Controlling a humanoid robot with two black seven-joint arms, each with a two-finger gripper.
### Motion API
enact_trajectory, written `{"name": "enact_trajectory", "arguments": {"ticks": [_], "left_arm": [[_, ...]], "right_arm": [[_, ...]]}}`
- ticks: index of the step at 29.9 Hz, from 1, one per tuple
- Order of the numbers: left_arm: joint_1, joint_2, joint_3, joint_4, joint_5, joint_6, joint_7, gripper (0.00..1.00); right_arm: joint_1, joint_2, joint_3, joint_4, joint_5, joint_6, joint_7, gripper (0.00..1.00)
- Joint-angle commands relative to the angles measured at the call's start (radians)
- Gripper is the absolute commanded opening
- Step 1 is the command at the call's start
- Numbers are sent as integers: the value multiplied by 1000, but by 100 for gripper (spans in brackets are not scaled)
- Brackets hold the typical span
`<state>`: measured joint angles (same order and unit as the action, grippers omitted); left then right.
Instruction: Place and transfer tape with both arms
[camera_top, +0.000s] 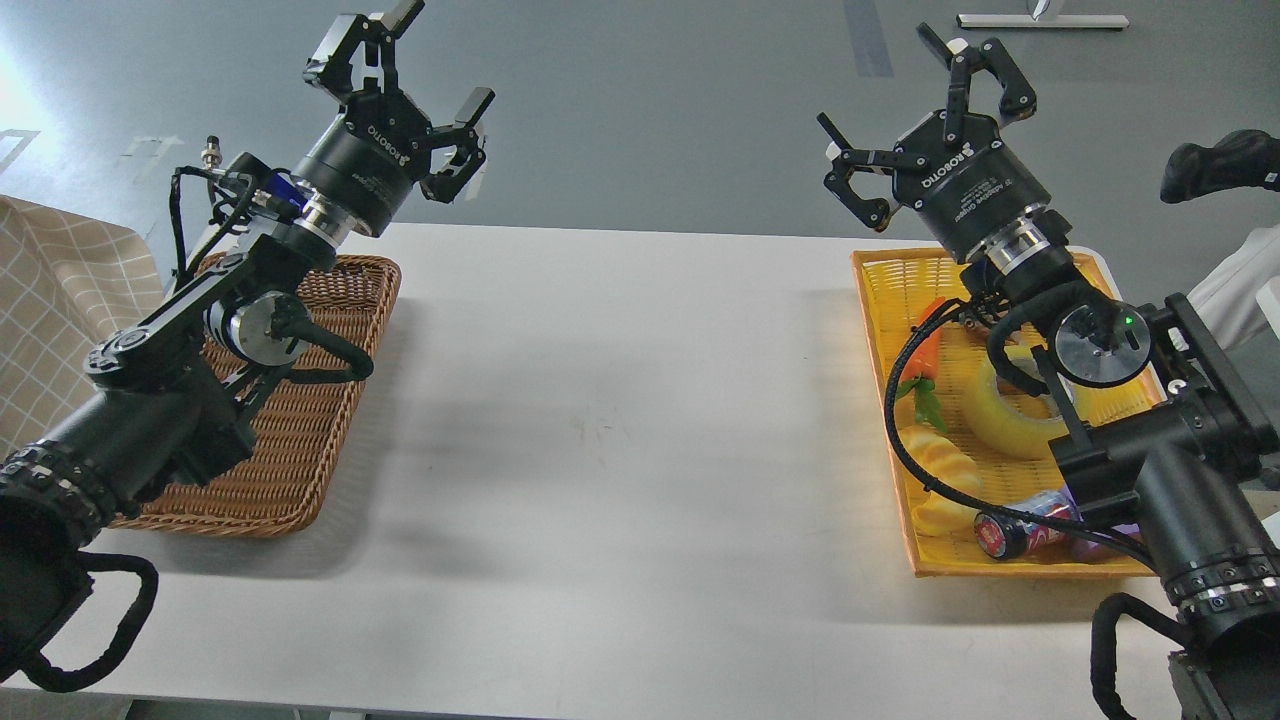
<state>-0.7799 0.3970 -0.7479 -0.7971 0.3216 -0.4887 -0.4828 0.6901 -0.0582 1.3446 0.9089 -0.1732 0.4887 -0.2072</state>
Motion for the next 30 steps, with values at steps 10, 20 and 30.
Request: {"name": "enact_trajectory", "arguments": {"ticks": [10,20,30], "left_arm": [[-1,-9,-2,2,-1,0,-2,98],[-6,-13,-5,2,-1,0,-2,98],[-6,-13,-7,2,-3,0,-3,98]], "right_arm": [[-1,0,-2,5,0,0,-1,100],[-7,0,-1,11,0,0,-1,100],[-7,1,-1,11,0,0,-1,100]]}}
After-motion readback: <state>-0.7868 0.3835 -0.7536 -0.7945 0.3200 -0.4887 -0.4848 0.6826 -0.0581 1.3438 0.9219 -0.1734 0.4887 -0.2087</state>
